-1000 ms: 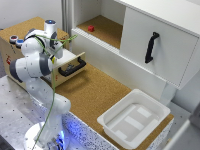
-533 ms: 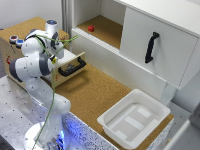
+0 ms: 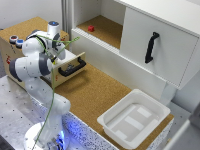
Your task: Go towards the yellow block and pick it up
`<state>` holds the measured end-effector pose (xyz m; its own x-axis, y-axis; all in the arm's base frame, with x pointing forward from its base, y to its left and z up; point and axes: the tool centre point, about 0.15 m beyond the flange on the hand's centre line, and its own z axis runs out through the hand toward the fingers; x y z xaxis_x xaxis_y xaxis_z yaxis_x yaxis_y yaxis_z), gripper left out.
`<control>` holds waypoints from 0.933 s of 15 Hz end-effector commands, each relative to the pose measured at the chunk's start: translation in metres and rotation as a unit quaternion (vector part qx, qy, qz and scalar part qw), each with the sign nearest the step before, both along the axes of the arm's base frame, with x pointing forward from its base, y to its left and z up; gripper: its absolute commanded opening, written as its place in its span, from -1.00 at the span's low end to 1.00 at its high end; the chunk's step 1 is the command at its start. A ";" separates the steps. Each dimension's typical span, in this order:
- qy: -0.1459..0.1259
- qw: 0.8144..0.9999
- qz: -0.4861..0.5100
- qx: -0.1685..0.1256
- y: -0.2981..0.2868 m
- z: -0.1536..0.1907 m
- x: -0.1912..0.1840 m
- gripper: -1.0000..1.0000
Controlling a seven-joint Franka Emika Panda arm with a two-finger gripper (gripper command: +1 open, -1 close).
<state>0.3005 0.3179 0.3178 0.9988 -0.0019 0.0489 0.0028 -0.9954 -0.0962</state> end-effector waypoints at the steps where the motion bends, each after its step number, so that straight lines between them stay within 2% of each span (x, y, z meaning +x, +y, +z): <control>1: -0.021 1.000 -0.006 0.016 -0.014 -0.008 0.011 -1.00; 3: -0.028 0.999 -0.007 0.022 -0.020 -0.002 0.017 -1.00; 6: -0.040 0.999 0.000 0.017 -0.031 0.007 0.028 -1.00; 11: -0.045 0.997 0.056 -0.009 -0.045 0.014 0.052 -1.00; 14: -0.040 0.996 0.084 -0.014 -0.052 0.019 0.060 -1.00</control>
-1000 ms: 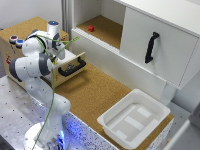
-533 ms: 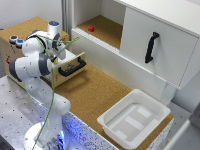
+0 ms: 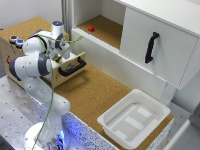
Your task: Go towards the yellow block and pick it up
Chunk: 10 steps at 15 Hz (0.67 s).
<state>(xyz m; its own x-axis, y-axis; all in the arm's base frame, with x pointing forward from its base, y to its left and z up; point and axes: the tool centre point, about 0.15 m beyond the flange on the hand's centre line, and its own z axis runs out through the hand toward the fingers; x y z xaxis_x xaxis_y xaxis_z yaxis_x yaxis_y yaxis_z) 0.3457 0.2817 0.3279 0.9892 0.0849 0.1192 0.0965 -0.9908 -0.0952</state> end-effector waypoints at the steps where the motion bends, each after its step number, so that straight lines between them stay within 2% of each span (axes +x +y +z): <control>1: -0.006 0.999 0.045 -0.018 -0.018 0.011 0.017 -1.00; 2: -0.011 0.999 0.045 -0.014 -0.020 0.017 0.020 -1.00; 4: -0.043 0.998 0.043 -0.012 -0.027 0.049 0.027 -1.00; 8: -0.122 0.992 0.016 -0.028 -0.058 0.122 0.031 -1.00; 10: -0.136 0.990 -0.003 -0.039 -0.076 0.137 0.029 -1.00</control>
<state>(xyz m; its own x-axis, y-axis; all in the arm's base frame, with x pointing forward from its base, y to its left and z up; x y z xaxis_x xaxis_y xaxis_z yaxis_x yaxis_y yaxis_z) 0.3880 0.2481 0.3990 0.9475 0.1405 0.2871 0.1590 -0.9864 -0.0418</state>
